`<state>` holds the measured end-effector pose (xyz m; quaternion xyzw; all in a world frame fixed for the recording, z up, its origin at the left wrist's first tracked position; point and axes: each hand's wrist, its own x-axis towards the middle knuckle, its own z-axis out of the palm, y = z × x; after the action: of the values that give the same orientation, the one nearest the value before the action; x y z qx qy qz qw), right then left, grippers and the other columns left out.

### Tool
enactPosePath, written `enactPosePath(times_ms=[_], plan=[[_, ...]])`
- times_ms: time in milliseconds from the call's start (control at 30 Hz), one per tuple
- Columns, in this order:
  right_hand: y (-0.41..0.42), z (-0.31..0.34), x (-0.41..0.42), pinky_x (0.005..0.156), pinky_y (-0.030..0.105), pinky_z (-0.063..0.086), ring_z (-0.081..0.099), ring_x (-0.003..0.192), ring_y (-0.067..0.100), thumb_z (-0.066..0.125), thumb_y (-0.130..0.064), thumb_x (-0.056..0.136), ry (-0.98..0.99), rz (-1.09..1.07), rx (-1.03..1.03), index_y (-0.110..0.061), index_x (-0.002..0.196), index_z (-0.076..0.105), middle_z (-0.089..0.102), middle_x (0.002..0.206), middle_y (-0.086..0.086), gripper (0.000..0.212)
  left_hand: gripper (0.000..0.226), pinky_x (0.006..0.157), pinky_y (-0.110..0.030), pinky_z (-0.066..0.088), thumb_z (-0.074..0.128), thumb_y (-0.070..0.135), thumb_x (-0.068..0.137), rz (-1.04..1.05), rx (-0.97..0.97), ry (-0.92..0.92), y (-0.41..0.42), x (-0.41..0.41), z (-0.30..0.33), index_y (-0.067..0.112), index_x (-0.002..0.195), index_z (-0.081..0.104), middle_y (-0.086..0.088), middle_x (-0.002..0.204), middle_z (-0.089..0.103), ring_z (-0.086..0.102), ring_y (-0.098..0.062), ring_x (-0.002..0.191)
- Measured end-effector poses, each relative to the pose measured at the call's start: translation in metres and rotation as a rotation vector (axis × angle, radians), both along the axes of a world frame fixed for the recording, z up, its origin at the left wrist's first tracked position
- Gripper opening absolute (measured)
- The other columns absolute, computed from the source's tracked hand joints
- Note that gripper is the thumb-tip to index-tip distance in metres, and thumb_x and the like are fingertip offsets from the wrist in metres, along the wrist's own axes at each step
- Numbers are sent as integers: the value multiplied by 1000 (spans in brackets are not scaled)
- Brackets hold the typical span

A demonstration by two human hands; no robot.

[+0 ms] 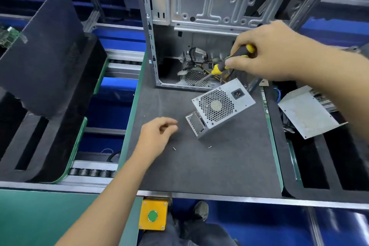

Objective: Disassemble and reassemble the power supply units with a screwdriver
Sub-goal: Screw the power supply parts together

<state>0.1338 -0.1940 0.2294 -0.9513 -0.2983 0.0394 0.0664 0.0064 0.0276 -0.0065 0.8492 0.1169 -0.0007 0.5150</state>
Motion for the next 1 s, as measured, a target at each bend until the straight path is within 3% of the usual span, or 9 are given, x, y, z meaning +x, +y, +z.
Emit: enactPosePath(times_ms=[100,200,300,400,533,600,700,833,1000], plan=[[-14,-12,-1,66,28,43,53,68,6,58,-54,86,-10,-84,134,-24,87,68,57,66,-7,31,18,94,-38,48,73,6,88,-354,398,-59,2,-24,-28,8,106,77,-10,102,68,61,-28,95],[-27,-30,-11,58,5,33,53,68,-6,64,-48,86,31,-190,276,-29,84,69,63,69,-12,20,8,83,-47,54,75,0,85,-398,513,-156,-2,-33,-39,2,92,78,-14,95,67,61,-37,87],[-45,-50,-24,57,11,34,53,62,-2,68,-44,86,91,-282,369,-30,83,69,64,67,-9,14,7,78,-44,53,75,-3,84,-351,548,-259,-4,-34,-43,4,85,74,-10,91,67,61,-34,81],[-60,-68,-38,53,16,39,55,55,7,67,-29,92,257,-423,715,-23,87,70,66,65,-4,9,15,81,-23,49,69,3,91,-85,246,-158,-16,-38,-28,17,88,72,7,85,69,64,-14,81],[-62,-91,-68,47,19,43,53,51,11,56,-42,90,916,-755,1466,-14,87,58,63,63,1,28,27,63,-18,51,68,3,92,196,-530,-14,-52,-32,14,27,86,79,-1,75,72,65,-9,66],[-56,-107,-85,48,24,45,52,48,15,53,-55,89,996,-827,1355,-15,81,52,60,60,2,40,28,62,-20,52,65,-1,91,183,-779,-1,-67,-29,35,22,87,81,-5,78,73,66,-13,68],[-42,-129,-113,58,16,47,60,60,12,70,-38,88,626,-643,1009,-15,77,58,66,66,-4,27,17,66,-22,55,70,3,84,122,-896,42,-81,-28,53,14,91,80,-13,82,75,70,-19,71],[-26,-142,-127,70,18,54,72,77,14,85,-16,74,630,-492,1101,-31,76,66,74,87,-1,24,29,62,-24,56,73,4,79,65,-892,111,-87,-26,58,2,106,64,-17,78,74,69,-20,65],[-24,-147,-124,65,10,47,68,74,5,84,-25,75,474,-438,937,-47,65,59,74,82,-8,35,24,61,-25,57,67,-1,88,71,-891,177,-87,-25,54,1,111,62,-21,80,74,71,-22,66]])
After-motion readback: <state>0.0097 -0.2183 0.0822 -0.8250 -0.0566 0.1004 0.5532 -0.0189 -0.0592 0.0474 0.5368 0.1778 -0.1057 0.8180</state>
